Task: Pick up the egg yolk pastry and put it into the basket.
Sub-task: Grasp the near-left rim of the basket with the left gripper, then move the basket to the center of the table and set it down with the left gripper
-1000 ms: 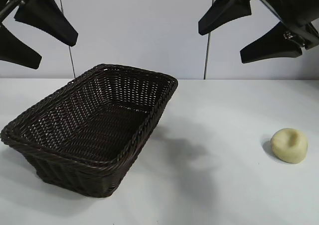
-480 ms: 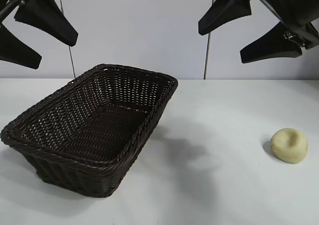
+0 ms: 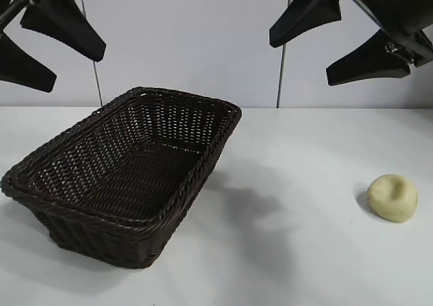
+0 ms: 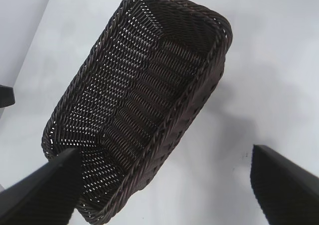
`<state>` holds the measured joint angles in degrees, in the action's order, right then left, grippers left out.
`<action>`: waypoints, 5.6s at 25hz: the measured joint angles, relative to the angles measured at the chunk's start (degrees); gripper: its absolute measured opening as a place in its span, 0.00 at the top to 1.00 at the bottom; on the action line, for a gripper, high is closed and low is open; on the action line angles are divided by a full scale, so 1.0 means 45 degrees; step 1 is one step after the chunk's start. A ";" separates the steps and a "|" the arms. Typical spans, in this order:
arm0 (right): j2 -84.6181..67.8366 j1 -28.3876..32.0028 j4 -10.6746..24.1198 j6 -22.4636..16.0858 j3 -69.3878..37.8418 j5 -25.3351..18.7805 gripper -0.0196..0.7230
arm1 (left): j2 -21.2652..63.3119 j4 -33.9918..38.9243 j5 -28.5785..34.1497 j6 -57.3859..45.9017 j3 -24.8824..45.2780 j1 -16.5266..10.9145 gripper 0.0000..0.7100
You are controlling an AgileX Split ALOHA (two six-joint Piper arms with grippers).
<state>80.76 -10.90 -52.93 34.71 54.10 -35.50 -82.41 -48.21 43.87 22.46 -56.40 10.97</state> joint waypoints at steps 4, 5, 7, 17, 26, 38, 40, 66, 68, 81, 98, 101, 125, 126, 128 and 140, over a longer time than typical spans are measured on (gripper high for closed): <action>0.0000 0.0000 0.0000 0.0000 0.0000 0.0004 0.09 | 0.0656 0.0462 0.0279 -0.2861 -0.0011 0.0000 0.20; 0.0000 0.0000 0.0000 0.0000 0.0000 0.0004 0.09 | 0.0811 0.0917 0.0330 -0.3689 -0.0011 0.0010 0.20; 0.0000 0.0000 0.0000 0.0000 0.0000 0.0004 0.09 | 0.0986 0.2024 0.0593 -0.5935 -0.0011 0.0015 0.20; 0.0000 0.0000 0.0000 0.0000 0.0000 0.0004 0.09 | 0.2304 0.6490 0.2358 -1.2633 -0.0011 0.1090 0.20; 0.0000 0.0000 0.0000 -0.0024 0.0000 0.0004 0.09 | 0.2069 0.9865 0.0876 -1.8722 0.0553 0.4176 0.20; 0.0000 0.0000 0.0000 -0.0088 0.0000 0.0004 0.09 | -0.0882 1.1144 -0.0543 -2.1896 0.1075 0.4439 0.20; 0.0000 0.0000 0.0000 -0.0088 0.0000 0.0004 0.09 | -0.1180 1.1160 -0.0610 -2.2214 0.1102 0.4439 0.20; 0.0000 0.0000 0.0000 -0.0088 0.0000 -0.0008 0.09 | -0.3288 1.1458 -0.3489 -2.4241 0.2152 0.4439 0.50; 0.0000 0.0000 0.0000 -0.0088 0.0000 -0.0008 0.09 | -0.3288 1.1458 -0.3454 -2.4251 0.2168 0.4439 0.68; 0.0000 0.0000 0.0000 -0.0088 0.0000 -0.0156 0.09 | -0.2807 1.1353 -0.3348 -2.4121 0.2154 0.3992 0.86; 0.0000 0.0000 0.0062 -0.0088 0.0000 -0.0180 0.09 | -0.1580 0.7198 -0.1857 -1.4666 0.1408 0.1677 0.86; 0.0000 0.0000 0.0100 -0.0088 0.0000 -0.0180 0.09 | -0.1580 0.5802 -0.1489 -1.1988 0.1408 0.0950 0.86; 0.0000 0.0000 0.0196 -0.0088 0.0000 -0.0202 0.09 | -0.4645 0.5489 0.2876 -0.4474 -0.3411 0.0052 0.86; 0.0000 0.0000 0.0196 -0.0088 0.0000 -0.0202 0.09 | -0.4712 0.5489 0.2826 -0.4374 -0.3438 0.0052 0.86; 0.0000 0.0000 0.0196 -0.0088 0.0000 -0.0202 0.09 | -0.4818 0.5477 0.2680 -0.4324 -0.3469 0.0052 0.86; 0.0000 0.0000 0.0298 -0.0088 0.0000 -0.0202 0.09 | -0.5851 0.4652 0.2221 -0.3568 -0.3581 0.0052 0.86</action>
<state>80.76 -10.90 -51.59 34.31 54.10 -36.41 -108.73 -27.28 53.87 6.40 -72.51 11.21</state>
